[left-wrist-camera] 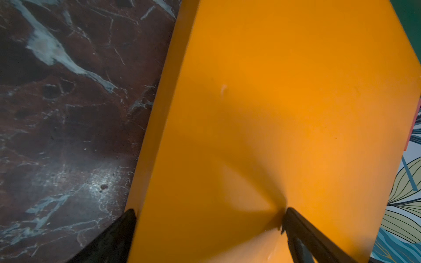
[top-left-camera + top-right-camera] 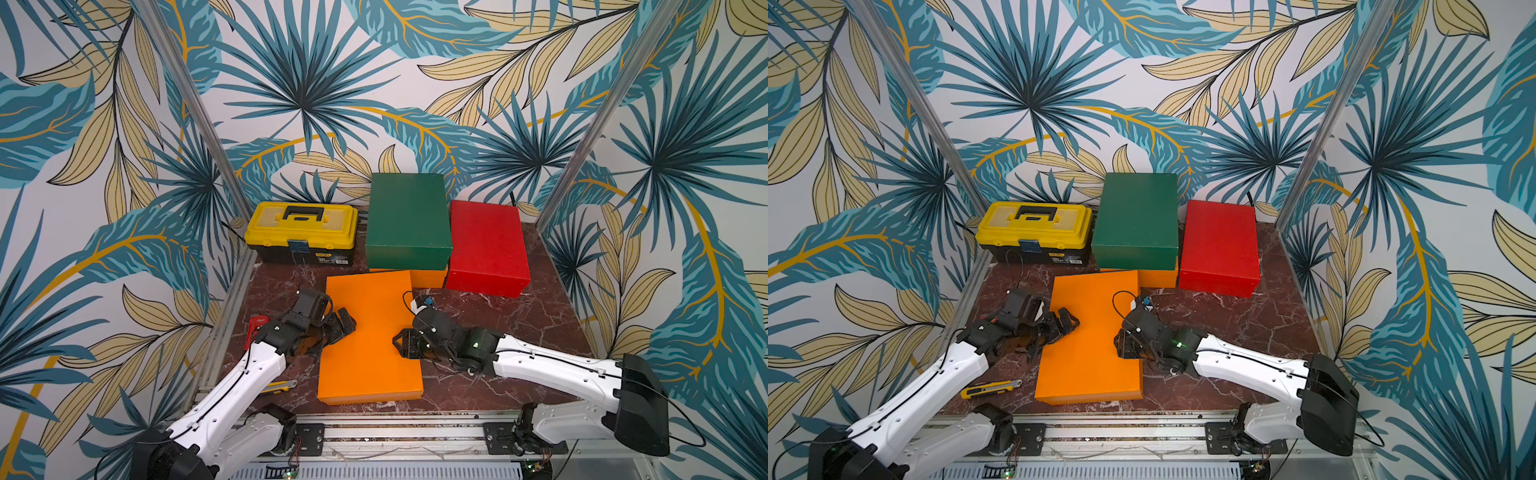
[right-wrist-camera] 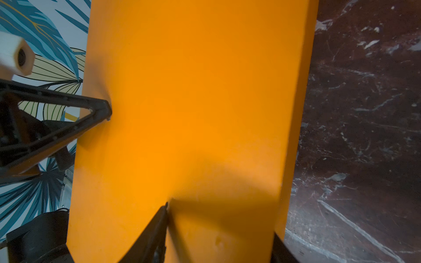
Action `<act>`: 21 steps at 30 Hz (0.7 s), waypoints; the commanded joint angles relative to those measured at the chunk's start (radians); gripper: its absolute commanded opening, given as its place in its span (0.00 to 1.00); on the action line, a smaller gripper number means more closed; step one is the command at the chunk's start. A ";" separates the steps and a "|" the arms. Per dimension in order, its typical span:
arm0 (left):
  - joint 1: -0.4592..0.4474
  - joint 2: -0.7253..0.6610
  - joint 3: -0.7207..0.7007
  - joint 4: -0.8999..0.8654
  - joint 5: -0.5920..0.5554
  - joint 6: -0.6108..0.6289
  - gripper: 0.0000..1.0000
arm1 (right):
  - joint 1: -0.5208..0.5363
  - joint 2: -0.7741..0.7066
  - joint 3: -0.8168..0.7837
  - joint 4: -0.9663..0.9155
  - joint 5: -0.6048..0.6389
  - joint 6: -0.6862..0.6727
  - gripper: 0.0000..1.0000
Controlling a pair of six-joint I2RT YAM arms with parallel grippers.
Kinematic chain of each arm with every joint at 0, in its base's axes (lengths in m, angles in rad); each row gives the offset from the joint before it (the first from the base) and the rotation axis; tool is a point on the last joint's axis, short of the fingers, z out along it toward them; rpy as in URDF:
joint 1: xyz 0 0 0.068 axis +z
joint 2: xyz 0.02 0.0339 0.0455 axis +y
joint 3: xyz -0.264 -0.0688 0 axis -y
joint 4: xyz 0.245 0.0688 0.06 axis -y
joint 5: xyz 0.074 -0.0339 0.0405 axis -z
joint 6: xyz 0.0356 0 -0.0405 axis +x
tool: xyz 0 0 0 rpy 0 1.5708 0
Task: Stack the shoeboxes
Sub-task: Pick up the shoebox from the center of the board.
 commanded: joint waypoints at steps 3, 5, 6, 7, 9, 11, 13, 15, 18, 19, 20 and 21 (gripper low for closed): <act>-0.056 -0.042 0.102 0.074 0.138 -0.049 1.00 | 0.055 -0.003 0.063 0.125 -0.108 -0.066 0.47; -0.065 -0.045 0.120 0.063 0.127 -0.046 1.00 | 0.058 -0.007 0.077 0.081 -0.102 -0.072 0.46; -0.070 -0.044 0.130 0.059 0.124 -0.046 1.00 | 0.060 -0.010 0.084 0.077 -0.099 -0.075 0.46; -0.075 -0.042 0.139 0.056 0.121 -0.046 0.99 | 0.062 -0.014 0.090 0.071 -0.096 -0.079 0.46; -0.086 -0.039 0.158 0.050 0.116 -0.046 0.99 | 0.064 -0.018 0.103 0.062 -0.095 -0.089 0.45; -0.095 -0.038 0.177 0.044 0.109 -0.045 0.99 | 0.067 -0.020 0.121 0.047 -0.092 -0.096 0.45; -0.105 -0.040 0.198 0.035 0.101 -0.045 0.99 | 0.068 -0.020 0.140 0.036 -0.091 -0.108 0.44; -0.112 -0.047 0.219 0.031 0.094 -0.046 0.99 | 0.069 -0.022 0.162 0.024 -0.095 -0.118 0.44; -0.124 -0.058 0.255 0.022 0.080 -0.043 0.99 | 0.074 -0.024 0.195 0.001 -0.097 -0.133 0.44; -0.127 -0.060 0.270 0.015 0.073 -0.042 0.99 | 0.074 -0.026 0.206 -0.007 -0.097 -0.140 0.44; -0.129 -0.061 0.282 0.009 0.070 -0.039 0.99 | 0.075 -0.028 0.216 -0.014 -0.097 -0.142 0.44; -0.132 -0.063 0.294 0.005 0.066 -0.038 0.99 | 0.079 -0.028 0.226 -0.019 -0.097 -0.147 0.44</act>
